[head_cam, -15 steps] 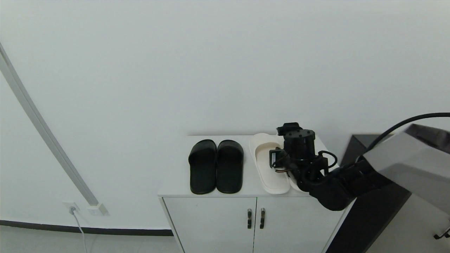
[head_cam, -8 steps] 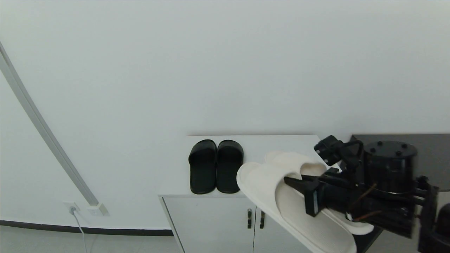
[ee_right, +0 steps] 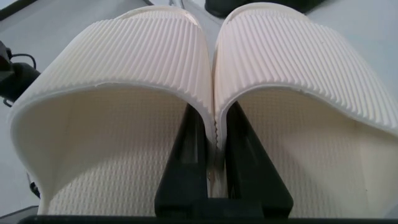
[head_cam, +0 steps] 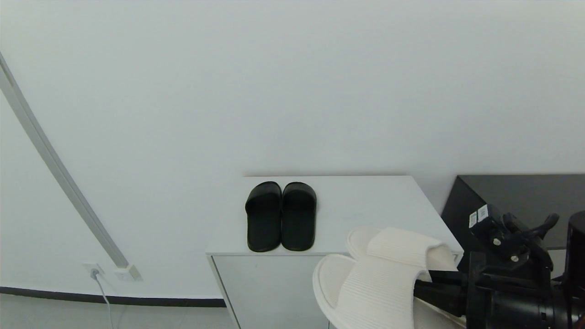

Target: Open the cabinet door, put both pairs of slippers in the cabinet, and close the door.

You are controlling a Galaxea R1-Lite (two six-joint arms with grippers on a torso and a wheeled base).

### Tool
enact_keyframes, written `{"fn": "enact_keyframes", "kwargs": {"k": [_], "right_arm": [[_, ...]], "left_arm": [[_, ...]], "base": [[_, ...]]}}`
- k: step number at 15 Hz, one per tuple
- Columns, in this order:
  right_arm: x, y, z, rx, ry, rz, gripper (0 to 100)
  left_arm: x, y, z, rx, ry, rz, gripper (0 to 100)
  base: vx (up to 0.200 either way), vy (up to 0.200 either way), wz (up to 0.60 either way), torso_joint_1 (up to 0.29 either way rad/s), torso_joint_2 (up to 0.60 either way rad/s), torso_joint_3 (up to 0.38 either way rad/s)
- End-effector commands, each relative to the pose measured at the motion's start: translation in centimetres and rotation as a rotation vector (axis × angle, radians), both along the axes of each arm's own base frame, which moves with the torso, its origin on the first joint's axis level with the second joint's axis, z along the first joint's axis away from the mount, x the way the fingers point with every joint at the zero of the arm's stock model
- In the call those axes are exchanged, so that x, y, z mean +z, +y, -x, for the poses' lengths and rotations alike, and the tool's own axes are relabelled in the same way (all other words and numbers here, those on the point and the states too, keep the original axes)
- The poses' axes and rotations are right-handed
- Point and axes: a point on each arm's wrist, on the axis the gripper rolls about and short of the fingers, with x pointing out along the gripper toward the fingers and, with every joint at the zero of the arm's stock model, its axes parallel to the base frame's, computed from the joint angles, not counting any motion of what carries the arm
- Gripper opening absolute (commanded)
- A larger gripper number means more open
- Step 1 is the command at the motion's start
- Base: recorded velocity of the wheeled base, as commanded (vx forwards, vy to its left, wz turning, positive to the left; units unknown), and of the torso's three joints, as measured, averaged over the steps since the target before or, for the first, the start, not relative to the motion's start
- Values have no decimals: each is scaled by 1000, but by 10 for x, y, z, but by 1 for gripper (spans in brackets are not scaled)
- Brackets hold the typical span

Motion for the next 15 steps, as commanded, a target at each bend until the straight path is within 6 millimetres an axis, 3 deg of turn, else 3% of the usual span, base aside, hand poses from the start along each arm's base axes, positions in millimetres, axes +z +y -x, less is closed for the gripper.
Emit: {"fn": "enact_keyframes", "kwargs": {"k": [1,6,15], "right_arm": [[0,-1,2,3,-1,-2,0],[-5,-1,2,4,15,14,0],[-11,0,0,5,34,29,0]], "left_arm": [[0,0,0,0,0,1,0],[0,0,0,2,0,1,0],[0,0,0,0,0,1,0]], "base": [[-200,0,0,-2,-2,2],[-200,0,0,2,-1,0],[0,0,0,0,0,0]]}}
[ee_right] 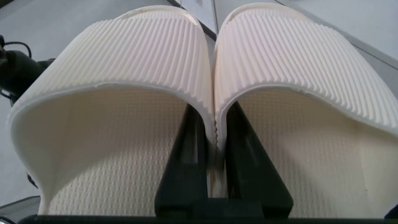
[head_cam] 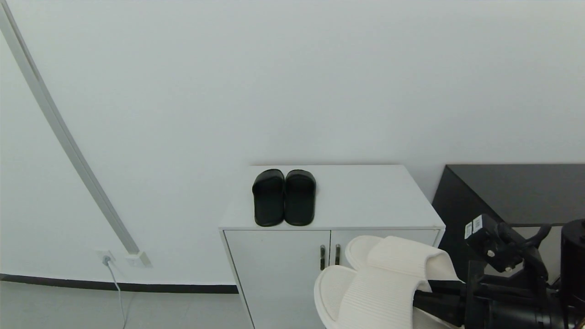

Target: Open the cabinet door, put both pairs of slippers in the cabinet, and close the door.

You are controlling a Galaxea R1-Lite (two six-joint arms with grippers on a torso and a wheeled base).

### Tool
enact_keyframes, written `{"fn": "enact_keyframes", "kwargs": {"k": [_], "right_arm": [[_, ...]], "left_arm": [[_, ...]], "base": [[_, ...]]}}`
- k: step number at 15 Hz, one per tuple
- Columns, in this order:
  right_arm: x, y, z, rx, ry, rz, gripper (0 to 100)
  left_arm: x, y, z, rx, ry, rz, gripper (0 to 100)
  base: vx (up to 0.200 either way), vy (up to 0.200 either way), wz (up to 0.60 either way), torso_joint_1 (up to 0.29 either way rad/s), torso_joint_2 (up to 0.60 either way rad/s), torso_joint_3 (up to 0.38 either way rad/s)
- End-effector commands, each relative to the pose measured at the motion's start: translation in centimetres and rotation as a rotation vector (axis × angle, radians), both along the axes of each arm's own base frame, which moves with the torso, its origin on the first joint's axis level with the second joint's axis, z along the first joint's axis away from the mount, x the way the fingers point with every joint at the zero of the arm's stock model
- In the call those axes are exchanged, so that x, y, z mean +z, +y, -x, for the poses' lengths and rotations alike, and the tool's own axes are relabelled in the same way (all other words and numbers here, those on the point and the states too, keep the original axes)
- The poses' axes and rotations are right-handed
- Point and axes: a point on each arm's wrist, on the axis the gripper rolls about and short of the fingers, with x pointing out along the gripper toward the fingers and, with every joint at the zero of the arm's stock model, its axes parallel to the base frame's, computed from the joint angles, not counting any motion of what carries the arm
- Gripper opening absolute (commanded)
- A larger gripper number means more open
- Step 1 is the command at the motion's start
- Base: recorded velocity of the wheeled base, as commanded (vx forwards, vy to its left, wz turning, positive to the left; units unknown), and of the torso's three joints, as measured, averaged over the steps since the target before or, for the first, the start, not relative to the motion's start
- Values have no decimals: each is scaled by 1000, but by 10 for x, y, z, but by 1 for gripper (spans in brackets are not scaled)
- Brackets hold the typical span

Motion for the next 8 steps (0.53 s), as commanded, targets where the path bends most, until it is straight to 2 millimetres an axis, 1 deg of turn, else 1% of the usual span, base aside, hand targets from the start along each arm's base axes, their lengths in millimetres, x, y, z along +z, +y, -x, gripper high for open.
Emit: {"fn": "enact_keyframes", "kwargs": {"k": [1,8], "right_arm": [[-2,1,-1,0,6,7,0],[-10,2,-3,13,4,51,0]], "left_arm": [[0,0,0,-1,0,0,0],[0,0,0,1,0,-4,0]], "base": [[0,0,0,0,0,0],[0,0,0,0,0,0]]}}
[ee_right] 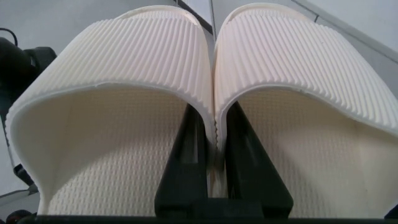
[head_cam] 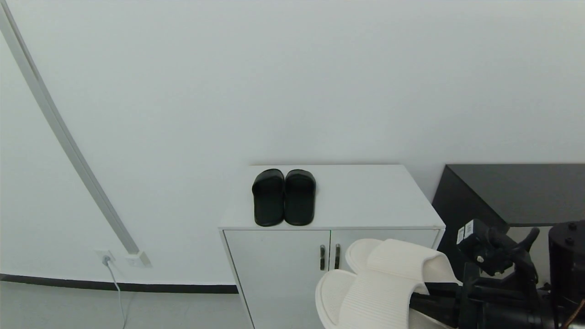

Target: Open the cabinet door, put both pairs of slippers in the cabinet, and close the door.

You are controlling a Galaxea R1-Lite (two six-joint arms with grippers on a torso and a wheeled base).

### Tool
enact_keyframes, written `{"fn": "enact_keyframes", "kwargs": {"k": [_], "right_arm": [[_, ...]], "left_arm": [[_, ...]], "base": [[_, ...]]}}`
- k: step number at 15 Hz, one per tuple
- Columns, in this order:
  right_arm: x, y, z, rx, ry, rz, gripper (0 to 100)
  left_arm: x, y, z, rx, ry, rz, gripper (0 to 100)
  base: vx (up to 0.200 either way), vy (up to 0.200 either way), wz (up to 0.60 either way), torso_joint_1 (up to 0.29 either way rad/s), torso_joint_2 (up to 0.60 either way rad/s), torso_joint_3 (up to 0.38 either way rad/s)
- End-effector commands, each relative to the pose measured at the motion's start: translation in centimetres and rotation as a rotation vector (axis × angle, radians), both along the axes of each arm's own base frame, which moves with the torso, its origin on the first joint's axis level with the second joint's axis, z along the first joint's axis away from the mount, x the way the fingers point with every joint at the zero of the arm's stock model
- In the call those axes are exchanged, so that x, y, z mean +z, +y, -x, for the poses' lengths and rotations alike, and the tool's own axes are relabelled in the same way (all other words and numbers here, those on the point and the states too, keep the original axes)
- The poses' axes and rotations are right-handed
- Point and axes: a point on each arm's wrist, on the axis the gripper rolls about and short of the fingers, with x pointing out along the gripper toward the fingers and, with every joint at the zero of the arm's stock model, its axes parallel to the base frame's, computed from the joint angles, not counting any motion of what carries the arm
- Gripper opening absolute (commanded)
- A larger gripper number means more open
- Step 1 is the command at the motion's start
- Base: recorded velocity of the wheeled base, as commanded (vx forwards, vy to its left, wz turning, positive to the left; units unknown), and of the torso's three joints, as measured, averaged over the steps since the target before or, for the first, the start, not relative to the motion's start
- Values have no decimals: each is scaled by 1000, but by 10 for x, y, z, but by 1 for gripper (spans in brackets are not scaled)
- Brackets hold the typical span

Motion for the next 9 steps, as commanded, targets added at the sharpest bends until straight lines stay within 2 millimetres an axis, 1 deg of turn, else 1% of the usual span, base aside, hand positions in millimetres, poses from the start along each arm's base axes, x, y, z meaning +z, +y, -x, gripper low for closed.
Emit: {"fn": "enact_keyframes", "kwargs": {"k": [1,7,8,9], "right_arm": [[-3,0,0,1,11,10,0],[-7,2,-2,-2,22,22,0],[-7,2,-2,-2,22,22,0],[-7,1,-2,-2,24,23,0]], "left_arm": [[0,0,0,-1,0,1,0],[0,0,0,-3,0,2,0],[0,0,0,-3,0,1,100],[0,0,0,-4,0,1,100]], "base": [[0,0,0,-105,261,134],[0,0,0,-156,350,189],[0,0,0,-168,378,207],[0,0,0,-168,383,212]]}}
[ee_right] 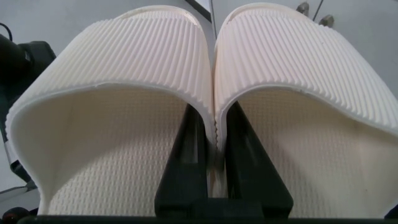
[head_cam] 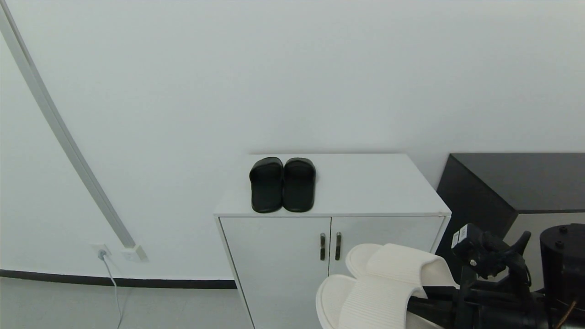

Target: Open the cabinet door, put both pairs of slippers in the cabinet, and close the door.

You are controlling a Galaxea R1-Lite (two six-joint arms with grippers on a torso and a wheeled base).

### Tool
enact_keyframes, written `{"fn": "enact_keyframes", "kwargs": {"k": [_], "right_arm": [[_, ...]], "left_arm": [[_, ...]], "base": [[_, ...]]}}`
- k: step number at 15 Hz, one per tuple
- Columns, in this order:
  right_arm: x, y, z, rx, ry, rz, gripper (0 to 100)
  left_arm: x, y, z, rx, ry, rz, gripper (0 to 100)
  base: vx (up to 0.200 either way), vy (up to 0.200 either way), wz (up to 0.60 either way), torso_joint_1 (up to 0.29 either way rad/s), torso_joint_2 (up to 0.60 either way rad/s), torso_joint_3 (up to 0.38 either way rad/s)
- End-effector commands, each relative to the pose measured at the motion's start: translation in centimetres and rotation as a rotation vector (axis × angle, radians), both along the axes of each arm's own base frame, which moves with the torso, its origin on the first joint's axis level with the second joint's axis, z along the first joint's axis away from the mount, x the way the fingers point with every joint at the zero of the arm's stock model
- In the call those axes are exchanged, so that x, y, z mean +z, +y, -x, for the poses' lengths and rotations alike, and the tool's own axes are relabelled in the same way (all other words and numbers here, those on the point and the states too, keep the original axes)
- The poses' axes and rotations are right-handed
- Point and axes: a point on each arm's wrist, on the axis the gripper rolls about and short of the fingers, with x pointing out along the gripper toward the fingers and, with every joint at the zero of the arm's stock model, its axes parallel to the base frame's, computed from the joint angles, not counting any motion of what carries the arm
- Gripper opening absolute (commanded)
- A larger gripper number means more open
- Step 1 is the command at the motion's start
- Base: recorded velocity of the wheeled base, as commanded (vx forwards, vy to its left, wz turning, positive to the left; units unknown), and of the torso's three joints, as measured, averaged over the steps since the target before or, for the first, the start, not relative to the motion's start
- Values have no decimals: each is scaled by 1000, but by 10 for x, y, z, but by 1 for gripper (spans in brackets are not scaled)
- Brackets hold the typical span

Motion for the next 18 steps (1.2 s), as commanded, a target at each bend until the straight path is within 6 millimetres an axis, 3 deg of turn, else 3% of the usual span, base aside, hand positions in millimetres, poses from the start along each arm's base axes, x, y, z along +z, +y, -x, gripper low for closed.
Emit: {"fn": "enact_keyframes", "kwargs": {"k": [1,18], "right_arm": [[-2,0,0,1,6,5,0],[-8,-1,1,10,10,36,0]], "left_arm": [[0,0,0,-1,0,0,100],[0,0,0,4,-1,-4,100]], "base": [[0,0,0,-163,383,212],[0,0,0,-204,511,304]]}}
